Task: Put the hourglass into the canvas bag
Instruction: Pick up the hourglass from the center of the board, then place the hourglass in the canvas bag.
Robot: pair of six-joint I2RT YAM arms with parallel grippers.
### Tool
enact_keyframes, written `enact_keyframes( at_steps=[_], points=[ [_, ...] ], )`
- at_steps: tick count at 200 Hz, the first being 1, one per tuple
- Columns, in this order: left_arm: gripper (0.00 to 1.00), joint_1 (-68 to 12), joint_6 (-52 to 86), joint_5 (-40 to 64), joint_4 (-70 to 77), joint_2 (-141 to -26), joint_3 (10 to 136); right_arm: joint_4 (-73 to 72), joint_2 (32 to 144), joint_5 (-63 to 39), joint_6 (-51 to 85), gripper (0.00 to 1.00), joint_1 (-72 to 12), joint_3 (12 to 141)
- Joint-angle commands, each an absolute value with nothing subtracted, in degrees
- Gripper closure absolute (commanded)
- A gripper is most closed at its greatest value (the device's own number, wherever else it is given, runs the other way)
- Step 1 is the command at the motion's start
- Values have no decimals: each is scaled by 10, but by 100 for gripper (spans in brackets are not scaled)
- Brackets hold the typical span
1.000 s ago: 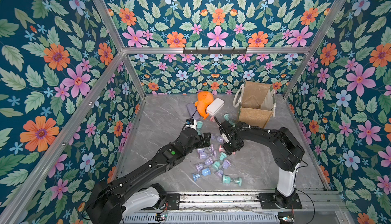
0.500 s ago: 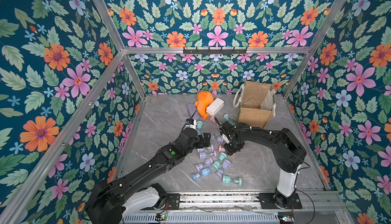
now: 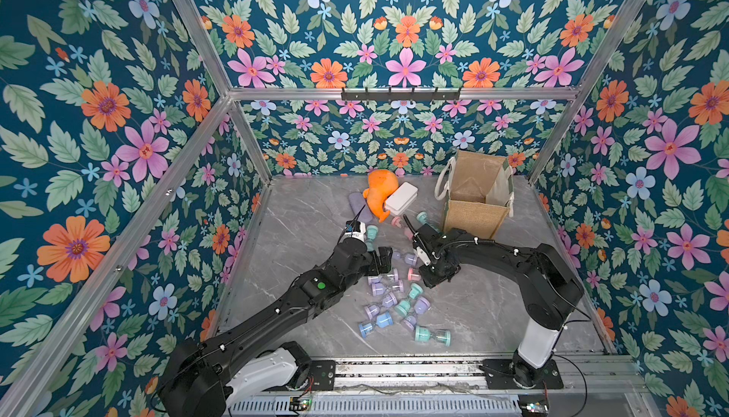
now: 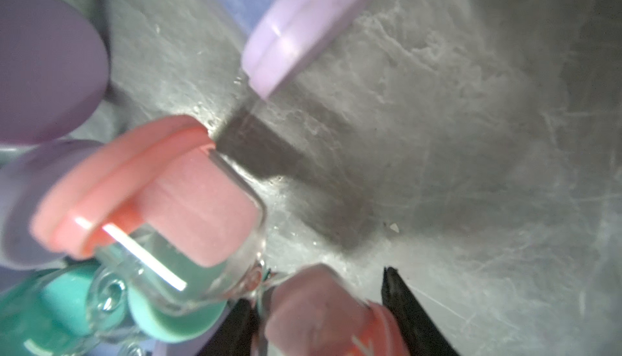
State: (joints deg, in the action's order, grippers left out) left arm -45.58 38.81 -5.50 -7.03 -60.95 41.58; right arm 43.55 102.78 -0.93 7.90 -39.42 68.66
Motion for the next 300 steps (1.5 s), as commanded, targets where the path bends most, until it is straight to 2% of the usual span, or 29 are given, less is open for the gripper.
enact_keyframes(
  at_steps=[1, 46, 76, 143, 167, 248, 300],
  points=[
    [0, -455, 386, -62, -69, -606, 417, 433, 1010, -17, 90, 57, -392, 681],
    [0, -455, 379, -64, -69, -605, 432, 443, 955, -32, 111, 57, -378, 675],
    [0, -455, 363, -65, -69, -618, 462, 458, 876, -47, 126, 57, -356, 684],
    [0, -456, 318, -58, -60, -677, 557, 522, 802, -35, 130, 57, -305, 805],
    [0, -456, 306, -61, -55, -701, 587, 521, 803, -17, 118, 57, -289, 852],
    [0, -454, 283, -42, -25, -788, 676, 470, 870, -17, 138, 57, -145, 961],
    [0, -454, 277, -26, -3, -846, 723, 433, 973, 19, 139, 58, -87, 1008]
  ],
)
